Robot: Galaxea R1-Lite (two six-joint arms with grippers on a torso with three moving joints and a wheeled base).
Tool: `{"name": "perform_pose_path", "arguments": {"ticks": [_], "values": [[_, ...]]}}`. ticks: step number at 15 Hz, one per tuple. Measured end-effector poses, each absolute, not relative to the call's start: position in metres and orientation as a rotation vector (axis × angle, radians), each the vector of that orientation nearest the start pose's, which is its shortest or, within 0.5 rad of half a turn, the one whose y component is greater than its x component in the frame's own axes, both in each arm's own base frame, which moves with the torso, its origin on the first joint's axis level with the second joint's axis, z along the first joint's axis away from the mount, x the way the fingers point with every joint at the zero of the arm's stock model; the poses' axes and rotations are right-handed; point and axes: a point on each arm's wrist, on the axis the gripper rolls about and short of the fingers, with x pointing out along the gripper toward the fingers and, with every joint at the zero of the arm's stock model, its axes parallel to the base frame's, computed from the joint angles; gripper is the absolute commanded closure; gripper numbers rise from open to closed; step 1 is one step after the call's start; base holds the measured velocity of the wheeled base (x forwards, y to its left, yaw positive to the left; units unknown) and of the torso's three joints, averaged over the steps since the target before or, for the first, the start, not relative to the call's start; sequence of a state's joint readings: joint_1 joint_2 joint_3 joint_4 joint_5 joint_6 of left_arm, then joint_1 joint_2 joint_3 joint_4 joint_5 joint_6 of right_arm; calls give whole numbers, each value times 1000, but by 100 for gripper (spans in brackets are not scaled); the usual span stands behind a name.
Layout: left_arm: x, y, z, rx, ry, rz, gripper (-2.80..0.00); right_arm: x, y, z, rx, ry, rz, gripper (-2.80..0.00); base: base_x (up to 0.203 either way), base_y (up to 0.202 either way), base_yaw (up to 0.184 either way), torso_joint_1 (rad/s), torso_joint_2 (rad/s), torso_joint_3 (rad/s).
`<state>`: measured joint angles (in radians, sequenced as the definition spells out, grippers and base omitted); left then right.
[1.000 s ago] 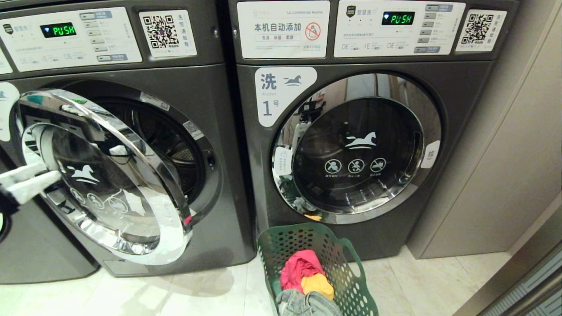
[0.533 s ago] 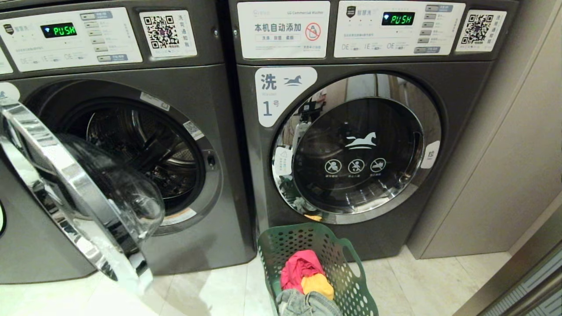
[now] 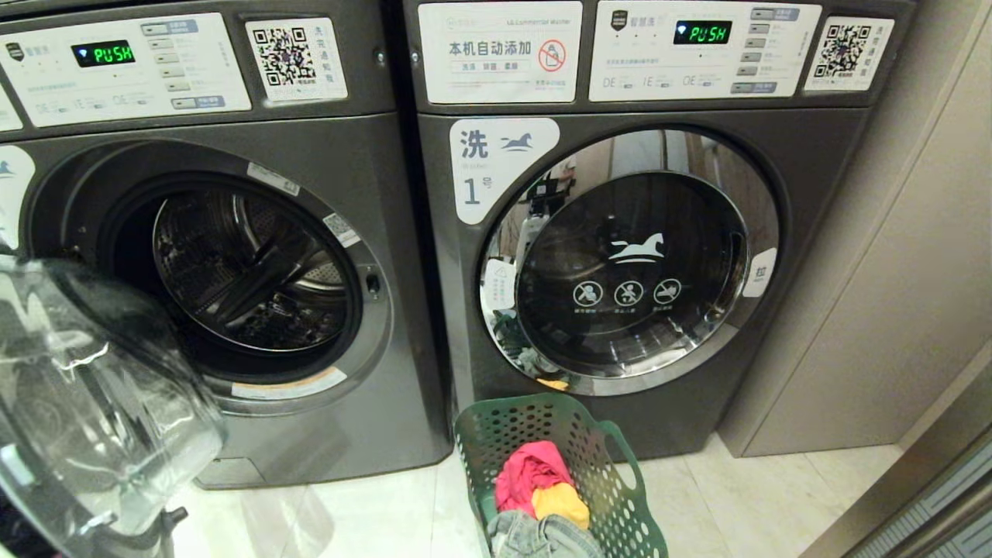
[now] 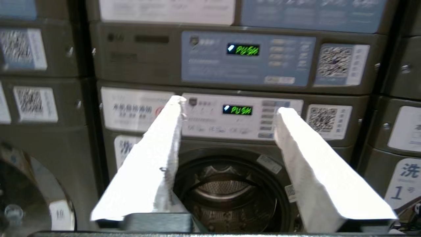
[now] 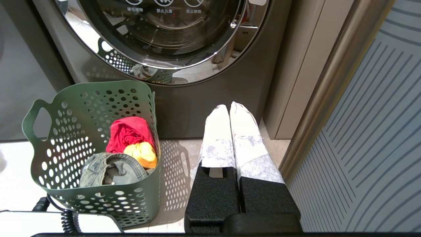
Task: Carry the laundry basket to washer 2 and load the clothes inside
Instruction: Open the lid of the washing machine
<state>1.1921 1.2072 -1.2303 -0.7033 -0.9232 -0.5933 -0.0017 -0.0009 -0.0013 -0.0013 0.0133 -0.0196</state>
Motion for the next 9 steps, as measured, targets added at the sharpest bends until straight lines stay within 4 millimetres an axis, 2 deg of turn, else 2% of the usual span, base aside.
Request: {"name": "perform_pose_path", "arguments": {"ticks": [3,5,7,9], "values": [[63,94,449,107,-446,77,0,-23,0,76,-19,-4,12,0,0,0,0,0,0,0],[62,82,461,40,-418,52,0,-23,0,76,-20,-4,11,0,0,0,0,0,0,0],[63,73,465,-65,-359,45,0,-23,0,76,-20,-4,11,0,0,0,0,0,0,0],[74,69,456,-112,-287,60,0,-23,0,76,-20,-4,12,0,0,0,0,0,0,0]]}}
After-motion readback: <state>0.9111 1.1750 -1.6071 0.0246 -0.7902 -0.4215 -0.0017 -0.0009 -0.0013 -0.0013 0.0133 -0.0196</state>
